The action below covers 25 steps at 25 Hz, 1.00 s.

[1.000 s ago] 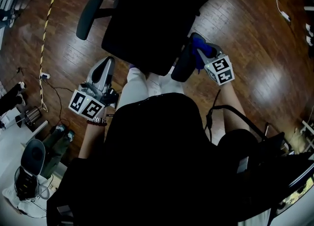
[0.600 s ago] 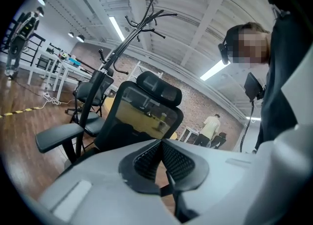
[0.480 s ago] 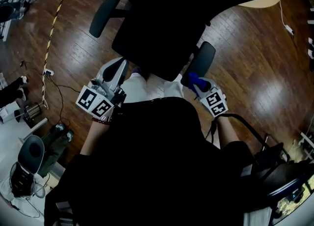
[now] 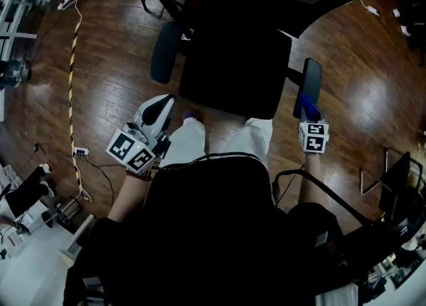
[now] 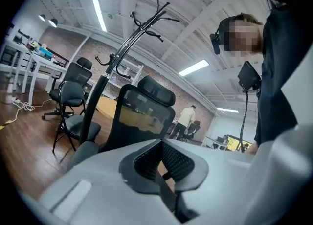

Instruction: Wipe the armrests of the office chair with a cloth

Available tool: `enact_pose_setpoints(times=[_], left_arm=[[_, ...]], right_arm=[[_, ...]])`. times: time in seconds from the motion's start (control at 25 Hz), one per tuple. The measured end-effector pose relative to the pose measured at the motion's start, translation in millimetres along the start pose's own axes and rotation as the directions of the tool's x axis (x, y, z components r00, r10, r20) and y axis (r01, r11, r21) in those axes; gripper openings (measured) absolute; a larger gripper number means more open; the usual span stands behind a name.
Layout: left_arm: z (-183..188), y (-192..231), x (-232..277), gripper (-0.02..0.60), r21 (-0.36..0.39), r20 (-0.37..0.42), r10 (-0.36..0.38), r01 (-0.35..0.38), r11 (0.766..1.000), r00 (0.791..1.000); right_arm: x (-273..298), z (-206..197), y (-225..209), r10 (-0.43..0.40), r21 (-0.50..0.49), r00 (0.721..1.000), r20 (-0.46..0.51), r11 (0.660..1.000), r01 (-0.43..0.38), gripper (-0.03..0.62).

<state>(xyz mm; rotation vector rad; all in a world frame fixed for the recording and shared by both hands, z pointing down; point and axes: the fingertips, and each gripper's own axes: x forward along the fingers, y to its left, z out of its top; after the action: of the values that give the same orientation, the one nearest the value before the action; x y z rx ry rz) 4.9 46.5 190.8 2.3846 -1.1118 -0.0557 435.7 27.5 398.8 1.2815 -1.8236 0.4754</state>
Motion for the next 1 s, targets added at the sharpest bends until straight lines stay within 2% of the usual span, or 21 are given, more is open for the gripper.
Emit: enact_pose_setpoints(times=[0.12, 0.24, 0.36, 0.44, 0.52, 0.6, 0.76, 0.8, 0.84, 0.88, 0.92, 0.96, 1.0], left_arm=[[15, 29, -26, 0.005, 0.025, -0.052, -0.073, 0.075, 0.997, 0.996], [19, 34, -39, 0.005, 0.035, -0.054, -0.085, 0.087, 0.996, 0.995], [14, 22, -29, 0.006, 0.047, -0.079, -0.098, 0.102, 0.994, 0.992], [11, 9, -15, 0.006, 0.073, -0.107, -0.155, 0.163, 0.984, 0.982], [8, -4, 3, 0.005, 0.141, -0.159, -0.238, 0.26, 0.955, 0.958], [12, -10, 22, 0.006, 0.184, -0.193, -0.311, 0.346, 0.92, 0.931], [33, -6, 53, 0.005, 0.175, -0.228, -0.425, 0.467, 0.867, 0.876], [37, -6, 64, 0.006, 0.172, -0.245, -0.466, 0.511, 0.842, 0.85], [38, -7, 76, 0.006, 0.165, -0.273, -0.518, 0.57, 0.805, 0.81], [38, -7, 87, 0.005, 0.152, -0.309, -0.579, 0.64, 0.753, 0.754], [38, -6, 96, 0.006, 0.132, -0.348, -0.638, 0.709, 0.692, 0.687], [38, -3, 103, 0.005, 0.111, -0.387, -0.683, 0.767, 0.632, 0.619], [39, 1, 110, 0.005, 0.091, -0.419, -0.715, 0.809, 0.581, 0.56]], right_arm=[[-23, -6, 26, -0.099, 0.14, 0.995, -0.005, 0.985, 0.098, 0.067], [-41, -22, 54, -0.127, 0.28, 0.992, 0.002, 0.952, 0.121, 0.067], [-50, -21, 72, -0.14, 0.332, 0.989, 0.058, 0.937, 0.113, 0.069], [-50, 3, 80, -0.151, 0.328, 0.98, 0.132, 0.939, 0.1, 0.069], [-52, 28, 85, -0.181, 0.33, 0.962, 0.206, 0.938, 0.106, 0.069], [-60, 51, 88, -0.241, 0.361, 0.934, 0.265, 0.923, 0.136, 0.069], [-66, 100, 97, -0.362, 0.432, 0.865, 0.349, 0.881, 0.194, 0.071], [-64, 111, 96, -0.395, 0.45, 0.846, 0.359, 0.867, 0.214, 0.071], [-63, 119, 95, -0.435, 0.47, 0.826, 0.359, 0.849, 0.242, 0.071], [-60, 125, 97, -0.477, 0.49, 0.807, 0.348, 0.826, 0.278, 0.071], [-54, 129, 100, -0.516, 0.504, 0.791, 0.328, 0.804, 0.315, 0.071], [-46, 132, 107, -0.544, 0.508, 0.782, 0.306, 0.787, 0.349, 0.071], [-36, 135, 114, -0.561, 0.501, 0.777, 0.285, 0.778, 0.378, 0.071]])
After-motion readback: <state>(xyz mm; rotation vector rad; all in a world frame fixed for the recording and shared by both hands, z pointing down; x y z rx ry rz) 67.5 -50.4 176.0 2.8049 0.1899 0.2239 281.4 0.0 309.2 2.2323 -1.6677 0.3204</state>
